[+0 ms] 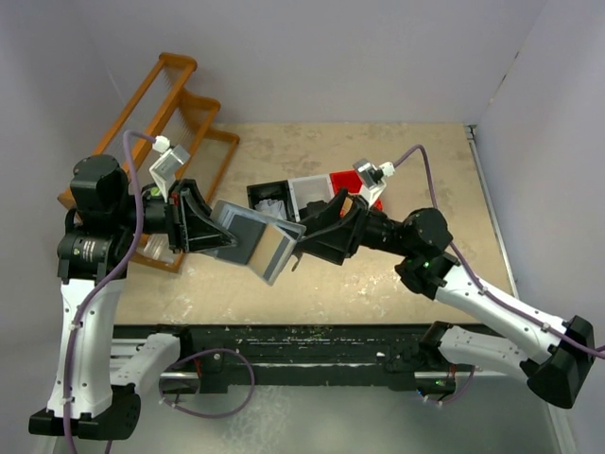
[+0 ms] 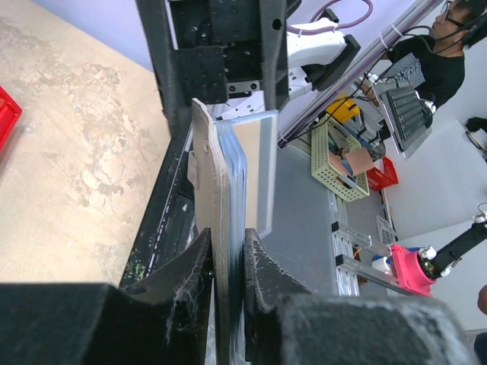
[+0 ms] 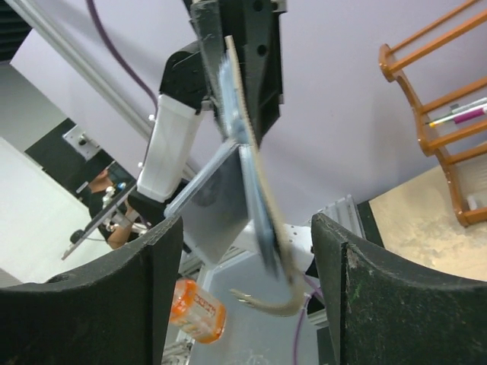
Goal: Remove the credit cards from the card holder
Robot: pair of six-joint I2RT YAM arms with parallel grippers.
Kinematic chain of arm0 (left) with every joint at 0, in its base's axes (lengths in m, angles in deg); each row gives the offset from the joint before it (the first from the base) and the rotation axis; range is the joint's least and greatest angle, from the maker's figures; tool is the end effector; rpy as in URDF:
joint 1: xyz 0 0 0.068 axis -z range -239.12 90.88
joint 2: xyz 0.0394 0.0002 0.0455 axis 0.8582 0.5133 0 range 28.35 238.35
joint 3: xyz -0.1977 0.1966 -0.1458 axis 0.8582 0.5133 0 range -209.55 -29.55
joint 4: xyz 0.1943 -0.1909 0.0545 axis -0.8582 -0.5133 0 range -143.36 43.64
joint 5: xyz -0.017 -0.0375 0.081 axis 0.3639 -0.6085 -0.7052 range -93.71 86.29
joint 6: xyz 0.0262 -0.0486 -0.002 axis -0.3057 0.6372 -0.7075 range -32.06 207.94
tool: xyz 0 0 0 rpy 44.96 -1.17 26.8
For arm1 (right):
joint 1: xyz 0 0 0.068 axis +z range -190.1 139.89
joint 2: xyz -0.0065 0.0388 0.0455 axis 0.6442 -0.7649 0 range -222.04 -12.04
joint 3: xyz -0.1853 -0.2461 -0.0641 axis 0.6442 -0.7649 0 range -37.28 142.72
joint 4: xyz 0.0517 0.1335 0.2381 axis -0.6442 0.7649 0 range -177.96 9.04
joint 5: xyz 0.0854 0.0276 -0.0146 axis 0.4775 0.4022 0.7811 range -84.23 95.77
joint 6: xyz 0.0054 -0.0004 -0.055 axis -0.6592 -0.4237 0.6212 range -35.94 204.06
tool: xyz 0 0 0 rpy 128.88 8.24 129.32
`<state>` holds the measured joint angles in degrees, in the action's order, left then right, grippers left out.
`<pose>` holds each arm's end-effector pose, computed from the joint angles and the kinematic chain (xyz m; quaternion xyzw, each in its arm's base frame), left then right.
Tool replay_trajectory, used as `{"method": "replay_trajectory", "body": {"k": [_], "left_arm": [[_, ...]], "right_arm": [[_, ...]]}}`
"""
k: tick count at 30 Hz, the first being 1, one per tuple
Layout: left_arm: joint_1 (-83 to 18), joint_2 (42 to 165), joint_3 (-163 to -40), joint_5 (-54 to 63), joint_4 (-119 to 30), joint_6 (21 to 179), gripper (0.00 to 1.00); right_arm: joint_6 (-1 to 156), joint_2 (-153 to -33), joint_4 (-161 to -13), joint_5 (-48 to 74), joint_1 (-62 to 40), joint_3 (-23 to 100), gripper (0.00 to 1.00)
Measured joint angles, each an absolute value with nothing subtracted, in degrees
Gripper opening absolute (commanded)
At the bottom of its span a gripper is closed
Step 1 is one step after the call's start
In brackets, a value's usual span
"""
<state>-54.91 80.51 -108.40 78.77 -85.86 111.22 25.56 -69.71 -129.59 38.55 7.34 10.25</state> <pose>0.1130 -0.0456 0.5099 0.3081 0.6477 -0.6120 0.3332 0.1303 0.1718 0.4409 -0.1999 0.4904 0.7513 0.3940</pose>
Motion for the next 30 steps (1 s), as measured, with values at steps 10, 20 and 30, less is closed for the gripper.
{"method": "replay_trajectory", "body": {"k": [10, 20, 30], "left_arm": [[-54.91, 81.32, -108.40, 77.92, -86.69, 111.05, 0.01], [-54.91, 81.27, -108.40, 78.37, -86.67, 111.60, 0.01], [-54.91, 80.95, -108.40, 79.01, -84.12, 114.26, 0.02]], "right_arm": [[31.64, -70.33, -122.94, 34.59, 13.78, 12.24, 0.55], [36.32, -72.27, -119.86, 32.69, 16.95, 15.49, 0.51], [42.81, -61.34, -110.48, 30.70, 17.17, 15.43, 0.27]]}}
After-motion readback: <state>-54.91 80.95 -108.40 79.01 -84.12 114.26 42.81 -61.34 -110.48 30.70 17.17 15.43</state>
